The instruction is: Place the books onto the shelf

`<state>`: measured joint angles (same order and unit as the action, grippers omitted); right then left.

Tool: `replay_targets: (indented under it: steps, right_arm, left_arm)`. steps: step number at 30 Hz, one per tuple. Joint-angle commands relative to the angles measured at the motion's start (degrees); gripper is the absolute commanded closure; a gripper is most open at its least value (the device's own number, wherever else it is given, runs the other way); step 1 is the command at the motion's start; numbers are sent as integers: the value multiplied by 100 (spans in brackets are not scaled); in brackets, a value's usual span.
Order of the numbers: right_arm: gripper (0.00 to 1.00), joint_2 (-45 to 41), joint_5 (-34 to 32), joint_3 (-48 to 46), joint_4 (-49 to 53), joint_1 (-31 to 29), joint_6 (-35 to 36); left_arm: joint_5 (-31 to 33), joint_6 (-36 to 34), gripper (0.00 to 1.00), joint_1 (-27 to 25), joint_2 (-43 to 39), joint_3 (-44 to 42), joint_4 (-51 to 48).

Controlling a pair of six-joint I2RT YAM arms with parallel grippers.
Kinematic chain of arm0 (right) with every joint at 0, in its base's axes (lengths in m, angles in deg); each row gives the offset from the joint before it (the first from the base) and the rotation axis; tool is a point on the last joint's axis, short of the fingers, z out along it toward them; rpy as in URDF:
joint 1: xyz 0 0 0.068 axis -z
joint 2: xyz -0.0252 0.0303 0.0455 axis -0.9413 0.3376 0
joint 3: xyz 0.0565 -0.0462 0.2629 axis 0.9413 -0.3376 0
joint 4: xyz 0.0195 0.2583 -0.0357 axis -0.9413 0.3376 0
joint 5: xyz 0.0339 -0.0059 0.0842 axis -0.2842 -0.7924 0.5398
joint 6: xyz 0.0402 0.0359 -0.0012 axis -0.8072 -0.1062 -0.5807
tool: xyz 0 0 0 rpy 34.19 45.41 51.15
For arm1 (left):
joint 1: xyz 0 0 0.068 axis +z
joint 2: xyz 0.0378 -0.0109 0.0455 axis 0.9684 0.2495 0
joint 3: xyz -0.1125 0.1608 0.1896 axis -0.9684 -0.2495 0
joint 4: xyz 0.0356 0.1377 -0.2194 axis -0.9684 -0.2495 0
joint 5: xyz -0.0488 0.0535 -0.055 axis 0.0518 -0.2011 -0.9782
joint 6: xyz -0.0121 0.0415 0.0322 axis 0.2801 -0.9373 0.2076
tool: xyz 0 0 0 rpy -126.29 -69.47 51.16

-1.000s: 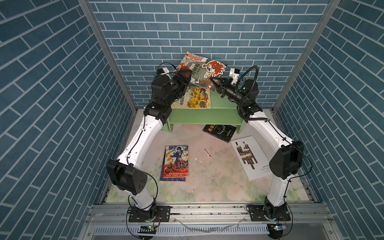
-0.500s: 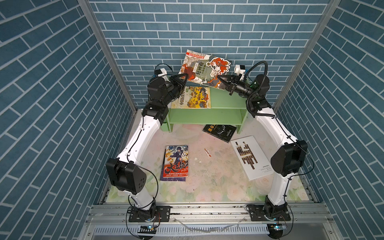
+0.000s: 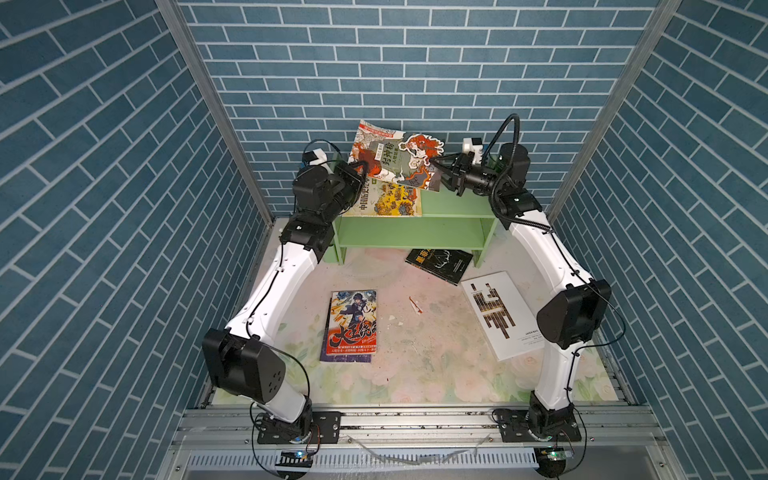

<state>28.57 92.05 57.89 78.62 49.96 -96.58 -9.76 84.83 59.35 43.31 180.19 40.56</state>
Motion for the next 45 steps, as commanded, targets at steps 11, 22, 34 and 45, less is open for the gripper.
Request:
replay_targets:
  steps: [11, 22, 34, 45]
  right_arm:
    - [46, -105, -1193, -51, 1944, 23, 1380]
    - [51, -130, -1262, -386, 1928, -92, 1459]
    - [52, 144, -1854, 482, 3259, -414, 2400]
    - [48, 515, -2358, 1034, 3945, -573, 2765]
  left_arm:
    - [1140, -371, 100, -40, -3, -262, -1]
    - [1260, -117, 100, -40, -28, -565, -381]
    - [687, -99, 100, -40, 288, -540, -126]
    - [742, -64, 100, -23, 489, -642, 44]
